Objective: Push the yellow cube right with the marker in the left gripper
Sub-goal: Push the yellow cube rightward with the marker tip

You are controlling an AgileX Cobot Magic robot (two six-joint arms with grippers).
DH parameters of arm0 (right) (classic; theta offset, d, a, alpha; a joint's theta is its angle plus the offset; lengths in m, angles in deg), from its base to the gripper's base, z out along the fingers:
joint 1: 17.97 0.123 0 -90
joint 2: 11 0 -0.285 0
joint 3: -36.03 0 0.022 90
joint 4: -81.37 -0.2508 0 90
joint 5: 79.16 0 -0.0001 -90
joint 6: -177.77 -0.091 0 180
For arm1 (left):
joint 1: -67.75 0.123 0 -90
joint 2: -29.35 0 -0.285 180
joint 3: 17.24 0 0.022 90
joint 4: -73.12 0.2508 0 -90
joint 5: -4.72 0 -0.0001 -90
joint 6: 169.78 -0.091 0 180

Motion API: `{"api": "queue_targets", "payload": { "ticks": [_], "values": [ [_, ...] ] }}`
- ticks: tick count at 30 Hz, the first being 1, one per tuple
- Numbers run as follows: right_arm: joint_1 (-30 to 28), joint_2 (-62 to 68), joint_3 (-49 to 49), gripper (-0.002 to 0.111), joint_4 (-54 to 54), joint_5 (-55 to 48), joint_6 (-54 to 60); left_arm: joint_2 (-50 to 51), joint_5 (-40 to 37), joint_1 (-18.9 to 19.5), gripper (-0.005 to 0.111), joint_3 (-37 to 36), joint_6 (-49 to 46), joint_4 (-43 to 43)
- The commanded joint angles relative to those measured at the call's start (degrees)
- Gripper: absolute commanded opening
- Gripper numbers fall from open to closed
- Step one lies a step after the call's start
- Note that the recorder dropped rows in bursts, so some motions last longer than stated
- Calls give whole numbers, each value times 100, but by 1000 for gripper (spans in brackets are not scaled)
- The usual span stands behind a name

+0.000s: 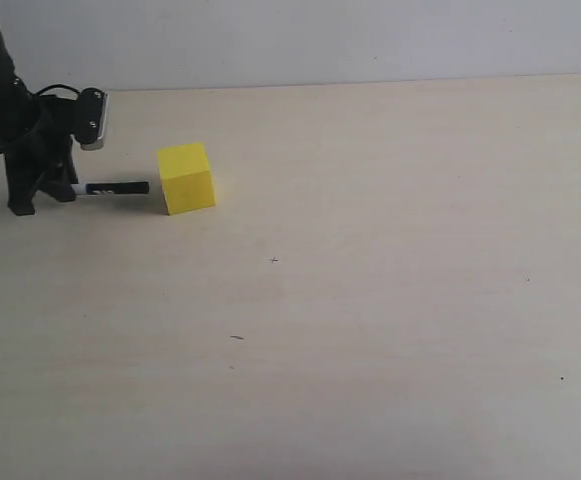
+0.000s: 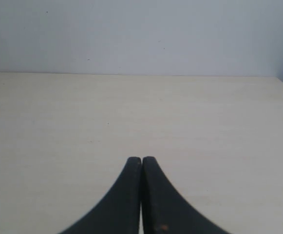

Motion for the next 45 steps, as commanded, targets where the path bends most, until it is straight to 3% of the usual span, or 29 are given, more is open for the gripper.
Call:
{"api": "queue_targets", "payload": {
  "ticks": [1,3,9,14,24,34,41,45],
  "values": [
    [-16,-25,28,0,5,27,12,-37,522,-634,0,32,49,-288],
    [-16,-25,28,0,5,27,12,-37,622,-749,0,32,59,-239],
    [-16,-25,28,0,5,27,12,-37,426,-464,0,32,475,-112],
    [-16,-25,28,0,5,27,12,-37,384,-456,0,32,506,-129],
    [-16,-25,28,0,5,27,12,-37,778,-1239,0,32,506,-129],
    [-16,-25,28,0,5,27,12,-37,581,-949,0,32,1023,-80],
    [-16,-25,28,0,5,27,12,-37,1200,-1536,0,32,935,-80],
    [-16,-25,28,0,5,27,12,-37,1068,-1479,0,32,996,-69]
  ]
}}
